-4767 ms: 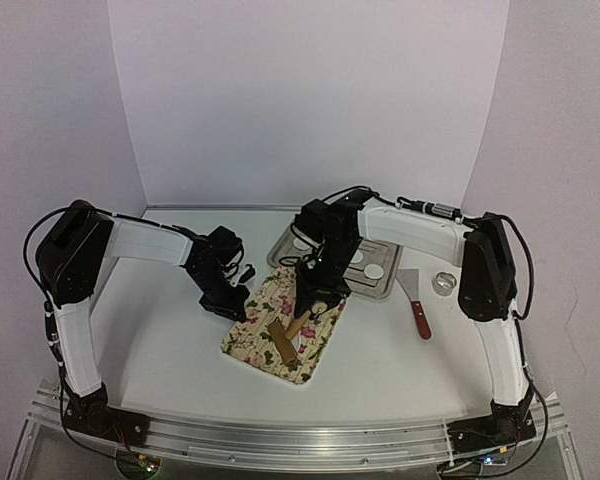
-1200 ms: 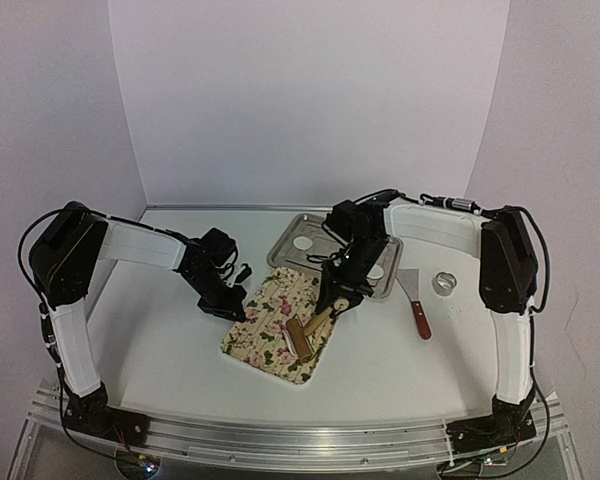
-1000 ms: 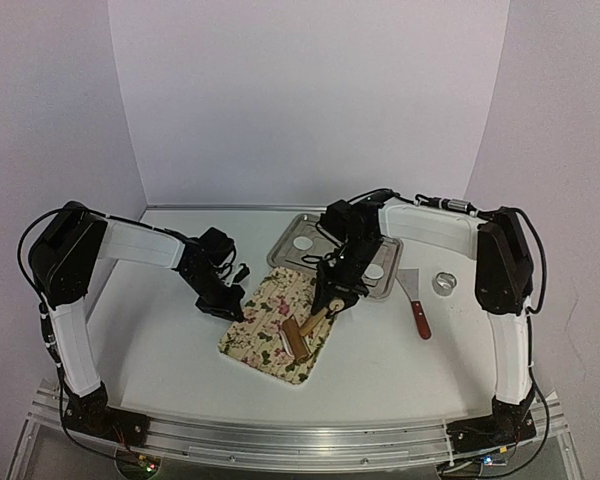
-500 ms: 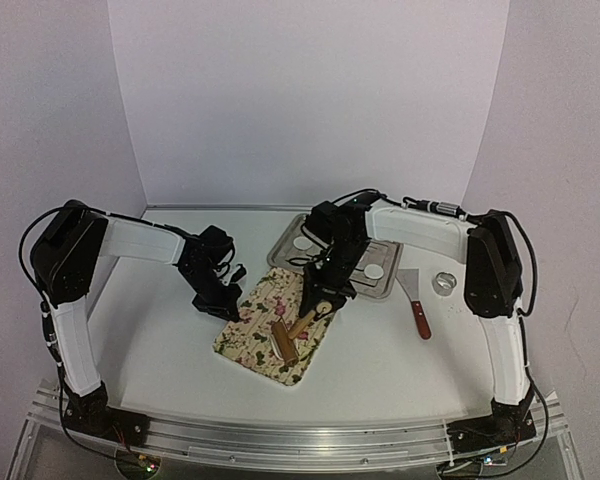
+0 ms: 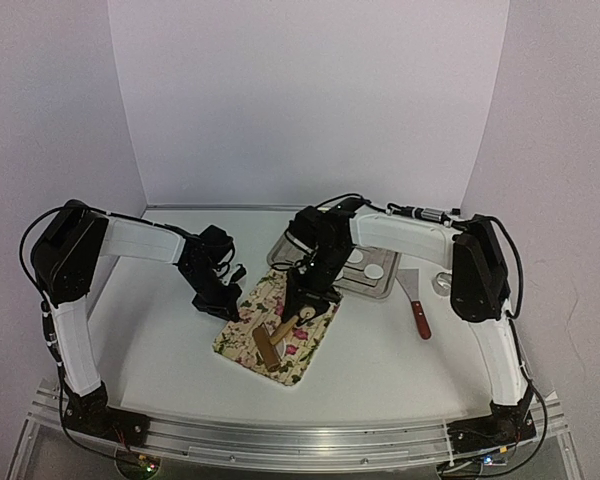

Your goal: Roll out the dumpling wrappers from the dough

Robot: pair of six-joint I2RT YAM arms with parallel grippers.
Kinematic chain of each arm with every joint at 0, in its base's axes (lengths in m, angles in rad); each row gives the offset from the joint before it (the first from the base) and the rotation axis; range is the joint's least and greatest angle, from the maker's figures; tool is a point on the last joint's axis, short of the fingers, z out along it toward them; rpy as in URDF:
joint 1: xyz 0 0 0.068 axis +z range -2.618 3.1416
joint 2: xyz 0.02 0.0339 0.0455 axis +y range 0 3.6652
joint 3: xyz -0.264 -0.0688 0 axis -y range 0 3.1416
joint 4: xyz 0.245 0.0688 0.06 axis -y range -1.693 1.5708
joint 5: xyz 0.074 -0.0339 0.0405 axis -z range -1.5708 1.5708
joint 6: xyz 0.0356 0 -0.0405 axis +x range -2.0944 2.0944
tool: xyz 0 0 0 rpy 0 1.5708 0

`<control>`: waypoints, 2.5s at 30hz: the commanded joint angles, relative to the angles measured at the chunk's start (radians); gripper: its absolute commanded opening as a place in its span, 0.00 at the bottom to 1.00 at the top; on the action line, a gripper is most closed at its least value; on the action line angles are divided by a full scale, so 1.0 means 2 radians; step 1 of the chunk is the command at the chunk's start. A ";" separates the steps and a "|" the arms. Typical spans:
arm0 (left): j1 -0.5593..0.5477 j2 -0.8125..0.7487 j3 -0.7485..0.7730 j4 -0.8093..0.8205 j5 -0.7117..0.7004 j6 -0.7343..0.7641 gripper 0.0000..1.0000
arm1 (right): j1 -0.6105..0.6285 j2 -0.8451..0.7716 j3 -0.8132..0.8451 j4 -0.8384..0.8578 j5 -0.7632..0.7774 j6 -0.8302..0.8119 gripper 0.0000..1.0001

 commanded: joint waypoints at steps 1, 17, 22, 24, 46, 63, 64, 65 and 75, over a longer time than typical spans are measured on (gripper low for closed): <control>0.004 0.023 0.002 -0.016 -0.037 -0.002 0.00 | 0.020 0.113 -0.071 -0.099 0.258 0.035 0.00; 0.023 0.002 -0.029 -0.002 -0.059 -0.004 0.00 | -0.046 0.024 -0.174 -0.102 0.299 0.043 0.00; 0.030 -0.007 -0.042 0.002 -0.065 -0.005 0.00 | -0.059 0.012 -0.206 -0.101 0.309 0.038 0.00; 0.033 -0.011 -0.046 0.004 -0.066 -0.006 0.00 | -0.063 0.007 -0.215 -0.101 0.312 0.037 0.00; 0.034 -0.010 -0.047 0.010 -0.045 -0.005 0.00 | 0.004 0.102 -0.070 -0.120 0.262 0.001 0.00; 0.033 0.000 -0.031 0.013 -0.030 -0.012 0.00 | 0.029 0.135 -0.014 -0.126 0.230 -0.031 0.00; 0.033 0.001 -0.031 0.014 -0.029 -0.013 0.00 | 0.030 0.136 -0.012 -0.126 0.228 -0.032 0.00; 0.033 0.001 -0.031 0.014 -0.028 -0.013 0.00 | 0.031 0.137 -0.011 -0.126 0.226 -0.033 0.00; 0.033 0.001 -0.031 0.018 -0.023 -0.019 0.00 | 0.044 0.154 0.030 -0.126 0.198 -0.054 0.00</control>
